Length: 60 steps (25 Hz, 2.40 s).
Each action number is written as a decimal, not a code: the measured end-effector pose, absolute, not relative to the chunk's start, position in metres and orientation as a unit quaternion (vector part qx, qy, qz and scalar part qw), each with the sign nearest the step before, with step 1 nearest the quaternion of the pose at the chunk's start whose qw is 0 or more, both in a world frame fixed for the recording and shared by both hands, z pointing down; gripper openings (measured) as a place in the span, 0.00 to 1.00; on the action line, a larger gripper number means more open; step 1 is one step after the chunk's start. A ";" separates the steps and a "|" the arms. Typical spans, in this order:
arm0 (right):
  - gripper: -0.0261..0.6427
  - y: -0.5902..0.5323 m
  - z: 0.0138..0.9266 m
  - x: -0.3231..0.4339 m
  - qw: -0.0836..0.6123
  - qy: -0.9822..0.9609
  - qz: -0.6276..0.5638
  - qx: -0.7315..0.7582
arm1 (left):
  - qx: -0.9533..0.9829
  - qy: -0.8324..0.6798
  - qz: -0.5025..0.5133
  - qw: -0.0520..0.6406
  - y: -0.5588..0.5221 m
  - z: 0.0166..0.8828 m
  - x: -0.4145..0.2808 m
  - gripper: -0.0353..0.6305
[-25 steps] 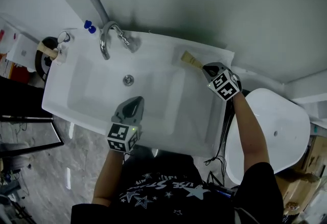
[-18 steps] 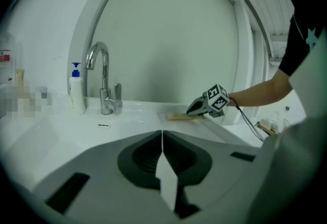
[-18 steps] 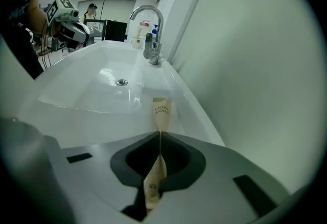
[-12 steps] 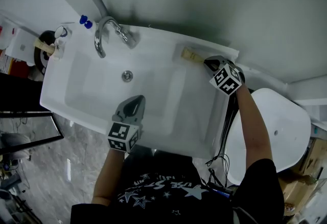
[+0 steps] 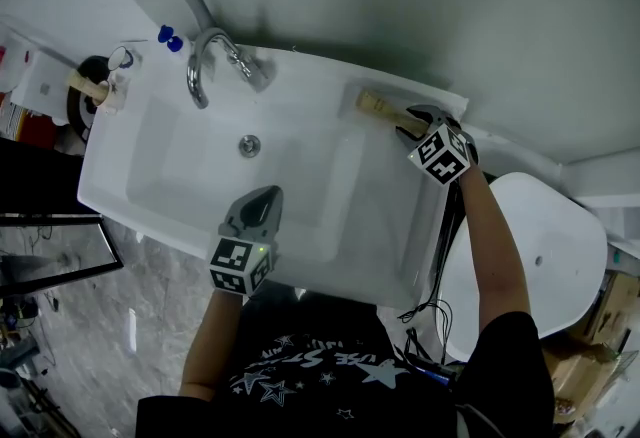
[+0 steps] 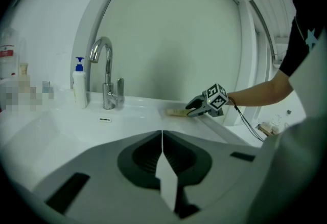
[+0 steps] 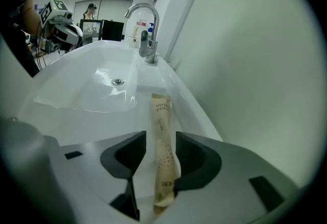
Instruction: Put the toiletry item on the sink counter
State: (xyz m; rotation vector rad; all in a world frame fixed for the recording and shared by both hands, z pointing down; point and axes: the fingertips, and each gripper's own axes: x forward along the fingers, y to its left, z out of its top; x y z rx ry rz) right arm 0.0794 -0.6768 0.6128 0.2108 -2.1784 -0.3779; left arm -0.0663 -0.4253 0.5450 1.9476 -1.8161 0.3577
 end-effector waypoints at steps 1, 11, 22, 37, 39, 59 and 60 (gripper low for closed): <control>0.32 -0.676 0.610 0.081 0.443 -0.879 -0.151 0.088 | 0.707 -0.658 0.129 0.225 -0.424 0.544 -0.065 0.08; 0.34 -0.662 0.573 0.088 0.413 -0.882 -0.159 0.161 | 0.724 -0.645 0.118 0.212 -0.410 0.531 -0.072 0.08; 0.34 -0.580 0.540 0.079 0.381 -0.887 -0.114 0.234 | 0.769 -0.598 0.102 0.201 -0.380 0.515 -0.086 0.08; 0.29 -0.452 0.507 0.043 0.267 -0.892 0.001 0.364 | 0.830 -0.521 0.094 0.177 -0.320 0.499 -0.110 0.08; 0.27 -0.436 0.505 0.039 0.256 -0.890 0.016 0.377 | 0.837 -0.510 0.095 0.177 -0.312 0.500 -0.114 0.08; 0.07 -0.307 0.520 0.049 0.161 -0.839 0.123 0.506 | 0.887 -0.407 0.122 0.179 -0.257 0.509 -0.121 0.08; 0.07 -0.306 0.521 0.050 0.161 -0.838 0.123 0.506 | 0.888 -0.407 0.120 0.180 -0.256 0.509 -0.119 0.08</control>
